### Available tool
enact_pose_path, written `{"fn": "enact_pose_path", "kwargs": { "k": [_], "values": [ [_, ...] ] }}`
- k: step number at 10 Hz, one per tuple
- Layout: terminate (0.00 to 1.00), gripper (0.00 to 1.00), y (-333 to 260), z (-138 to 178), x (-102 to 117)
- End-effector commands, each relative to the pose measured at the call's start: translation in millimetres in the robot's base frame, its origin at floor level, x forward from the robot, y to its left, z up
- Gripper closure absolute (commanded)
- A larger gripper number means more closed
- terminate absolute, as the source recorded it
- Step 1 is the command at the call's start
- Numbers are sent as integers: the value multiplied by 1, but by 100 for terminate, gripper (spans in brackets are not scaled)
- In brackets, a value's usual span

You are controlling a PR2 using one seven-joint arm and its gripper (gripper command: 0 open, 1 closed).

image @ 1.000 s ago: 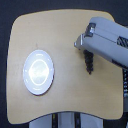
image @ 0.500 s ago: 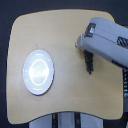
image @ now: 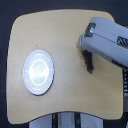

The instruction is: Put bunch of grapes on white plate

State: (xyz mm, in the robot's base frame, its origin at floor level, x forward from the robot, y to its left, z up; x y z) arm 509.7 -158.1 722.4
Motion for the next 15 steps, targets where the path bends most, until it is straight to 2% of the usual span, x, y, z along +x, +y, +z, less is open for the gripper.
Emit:
{"fn": "enact_pose_path", "kwargs": {
  "k": [1,11,13,15],
  "values": [
    [0,100,3,13,5],
    [0,100,-9,32,11],
    [0,100,-6,52,16],
    [0,100,1,93,15]
  ]
}}
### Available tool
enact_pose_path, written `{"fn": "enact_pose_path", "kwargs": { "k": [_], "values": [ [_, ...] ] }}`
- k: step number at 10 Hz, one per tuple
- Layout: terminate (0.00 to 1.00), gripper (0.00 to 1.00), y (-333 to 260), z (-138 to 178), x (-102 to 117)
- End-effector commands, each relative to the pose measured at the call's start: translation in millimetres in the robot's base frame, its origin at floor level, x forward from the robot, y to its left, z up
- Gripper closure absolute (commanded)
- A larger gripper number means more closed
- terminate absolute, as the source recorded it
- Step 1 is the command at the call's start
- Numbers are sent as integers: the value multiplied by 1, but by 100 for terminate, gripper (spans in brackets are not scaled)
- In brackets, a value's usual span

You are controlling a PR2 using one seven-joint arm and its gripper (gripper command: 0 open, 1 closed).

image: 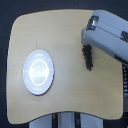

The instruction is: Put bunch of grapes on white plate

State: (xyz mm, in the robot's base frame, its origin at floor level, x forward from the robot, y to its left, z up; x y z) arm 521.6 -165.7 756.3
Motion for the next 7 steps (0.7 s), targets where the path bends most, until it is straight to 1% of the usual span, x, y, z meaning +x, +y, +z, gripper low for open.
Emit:
{"fn": "enact_pose_path", "kwargs": {
  "k": [1,3,4,6,7],
  "values": [
    [0,100,11,86,4],
    [0,100,20,123,2],
    [0,100,27,135,0],
    [0,100,43,148,-3],
    [0,100,60,152,-6]
  ]
}}
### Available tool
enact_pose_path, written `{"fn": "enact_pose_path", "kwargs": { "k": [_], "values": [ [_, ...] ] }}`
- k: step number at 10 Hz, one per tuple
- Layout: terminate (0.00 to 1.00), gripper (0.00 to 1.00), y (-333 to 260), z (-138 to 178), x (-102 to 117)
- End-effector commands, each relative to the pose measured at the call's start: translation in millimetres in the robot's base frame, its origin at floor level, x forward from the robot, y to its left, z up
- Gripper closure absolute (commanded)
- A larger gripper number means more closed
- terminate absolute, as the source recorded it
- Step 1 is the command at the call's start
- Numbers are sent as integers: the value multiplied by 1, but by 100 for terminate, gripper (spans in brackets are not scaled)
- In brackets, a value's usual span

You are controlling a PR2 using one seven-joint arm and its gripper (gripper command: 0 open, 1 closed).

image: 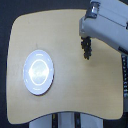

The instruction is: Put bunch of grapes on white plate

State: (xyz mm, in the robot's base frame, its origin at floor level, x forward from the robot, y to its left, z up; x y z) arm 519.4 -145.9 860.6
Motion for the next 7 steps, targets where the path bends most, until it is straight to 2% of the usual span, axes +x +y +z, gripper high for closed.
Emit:
{"fn": "enact_pose_path", "kwargs": {
  "k": [1,4,7],
  "values": [
    [0,100,68,49,-6],
    [0,100,144,49,-21],
    [0,100,209,38,-50]
  ]
}}
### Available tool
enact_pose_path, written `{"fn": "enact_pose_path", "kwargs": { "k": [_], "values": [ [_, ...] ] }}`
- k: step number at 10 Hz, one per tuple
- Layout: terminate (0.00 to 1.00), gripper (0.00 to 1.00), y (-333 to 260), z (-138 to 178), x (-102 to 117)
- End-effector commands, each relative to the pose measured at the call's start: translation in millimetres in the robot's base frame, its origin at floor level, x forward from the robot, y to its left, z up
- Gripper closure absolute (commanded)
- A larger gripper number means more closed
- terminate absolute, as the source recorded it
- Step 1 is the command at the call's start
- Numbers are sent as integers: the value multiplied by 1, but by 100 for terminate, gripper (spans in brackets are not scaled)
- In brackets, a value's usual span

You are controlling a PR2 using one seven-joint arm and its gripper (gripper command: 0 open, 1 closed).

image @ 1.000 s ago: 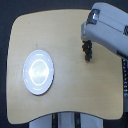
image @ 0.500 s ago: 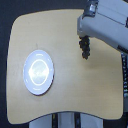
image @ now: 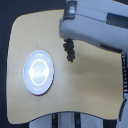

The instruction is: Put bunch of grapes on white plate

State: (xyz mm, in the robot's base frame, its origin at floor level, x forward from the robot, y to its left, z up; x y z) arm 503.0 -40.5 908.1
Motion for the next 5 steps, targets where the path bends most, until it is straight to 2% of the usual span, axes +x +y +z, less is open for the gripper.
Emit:
{"fn": "enact_pose_path", "kwargs": {
  "k": [1,3,5],
  "values": [
    [0,100,120,-15,-43],
    [0,100,147,-27,-59],
    [0,100,165,-41,-64]
  ]
}}
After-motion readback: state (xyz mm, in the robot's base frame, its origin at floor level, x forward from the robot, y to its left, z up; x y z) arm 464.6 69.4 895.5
